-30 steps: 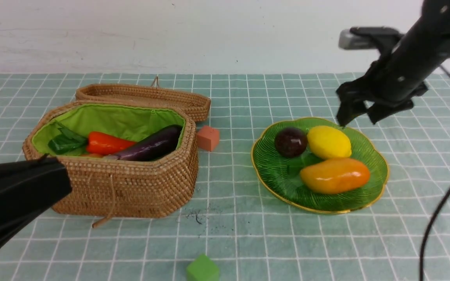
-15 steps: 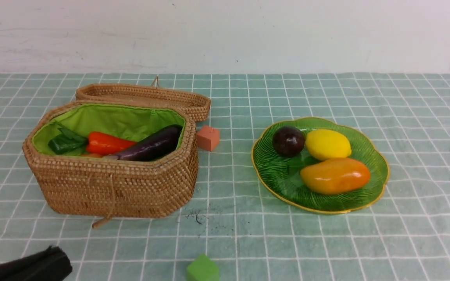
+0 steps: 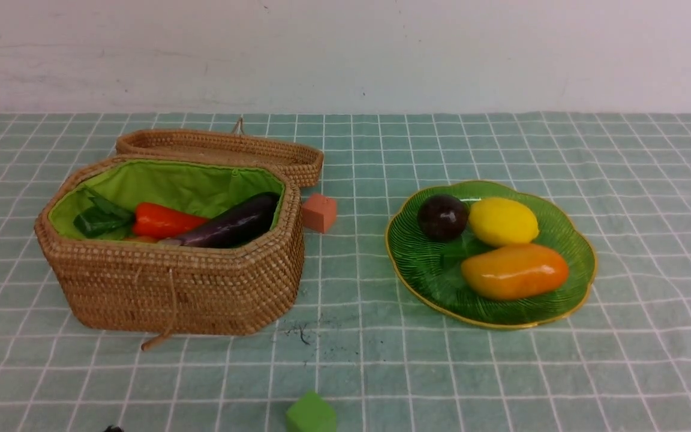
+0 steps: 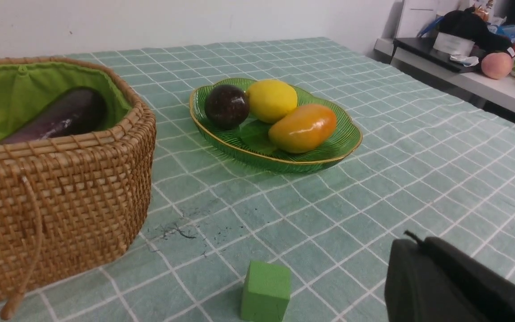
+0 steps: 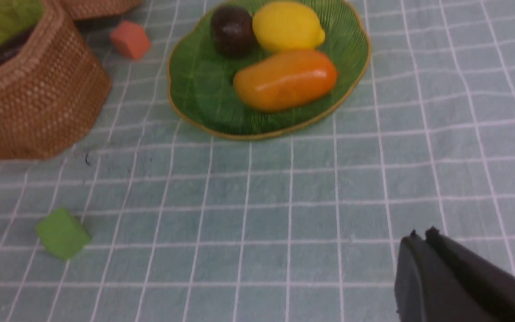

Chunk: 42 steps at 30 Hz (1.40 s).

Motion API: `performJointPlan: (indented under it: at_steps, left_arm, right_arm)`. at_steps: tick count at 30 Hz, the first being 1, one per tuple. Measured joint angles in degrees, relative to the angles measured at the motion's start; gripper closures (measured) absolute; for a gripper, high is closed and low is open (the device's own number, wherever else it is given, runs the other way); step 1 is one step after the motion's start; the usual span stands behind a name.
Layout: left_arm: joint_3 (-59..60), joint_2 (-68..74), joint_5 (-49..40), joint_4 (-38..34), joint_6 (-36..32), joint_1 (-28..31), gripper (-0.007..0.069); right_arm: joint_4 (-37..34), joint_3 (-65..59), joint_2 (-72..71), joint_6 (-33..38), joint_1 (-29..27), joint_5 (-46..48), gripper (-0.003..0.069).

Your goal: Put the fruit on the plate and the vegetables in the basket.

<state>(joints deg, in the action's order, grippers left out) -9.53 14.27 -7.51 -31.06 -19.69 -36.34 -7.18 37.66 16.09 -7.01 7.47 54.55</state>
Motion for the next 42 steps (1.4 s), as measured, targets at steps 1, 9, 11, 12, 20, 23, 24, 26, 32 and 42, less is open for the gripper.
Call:
performJointPlan:
  at_steps: [1,9,11,12,20,23,24,26,32,42]
  left_arm:
    - [0.00,0.00,0.00,0.00,0.00,0.00,0.0638]
    - [0.00,0.00,-0.05,0.00,0.04,0.00,0.0638]
    - [0.00,0.00,-0.05,0.00,0.04,0.00,0.0638]
    - [0.00,0.00,-0.05,0.00,0.04,0.00,0.0638]
    - [0.00,0.00,-0.05,-0.06,0.04,0.00,0.0638]
    - [0.00,0.00,-0.05,-0.07,0.04,0.00,0.0636]
    - [0.00,0.00,-0.05,-0.12,0.04,0.00,0.0636]
    - [0.00,0.00,-0.05,-0.12,0.04,0.00,0.0636]
    - [0.05,-0.10,-0.41,-0.14,0.04,0.00,0.0633]
    - [0.05,-0.10,-0.73,-0.14,0.04,0.00,0.0625]
  right_arm:
    - [-0.08,-0.59,0.03,-0.04,0.00,-1.23,0.0660]
    - [-0.89,-12.59,0.65,-0.31,0.00,-20.22,0.0629]
    - [-0.89,-14.84,0.65,-0.31,0.00,-21.17,0.0625]
    - [-0.89,-15.02,0.65,-0.31,0.00,-21.16,0.0624]
    - [7.18,-26.33,-3.07,-0.31,-1.04,-31.70,0.0676]
    - [9.64,-33.07,-9.57,-0.44,-2.07,-35.20,0.0676]
    - [9.97,-35.16,-11.42,-0.44,-2.19,-35.54,0.0676]
    - [10.54,-37.03,-14.04,-0.44,-2.19,-35.73,0.0676]
    - [10.95,-38.81,-16.64,-0.44,-2.30,-33.44,0.0676]
    - [10.95,-38.81,-16.64,-0.49,-2.30,-33.41,0.0673]
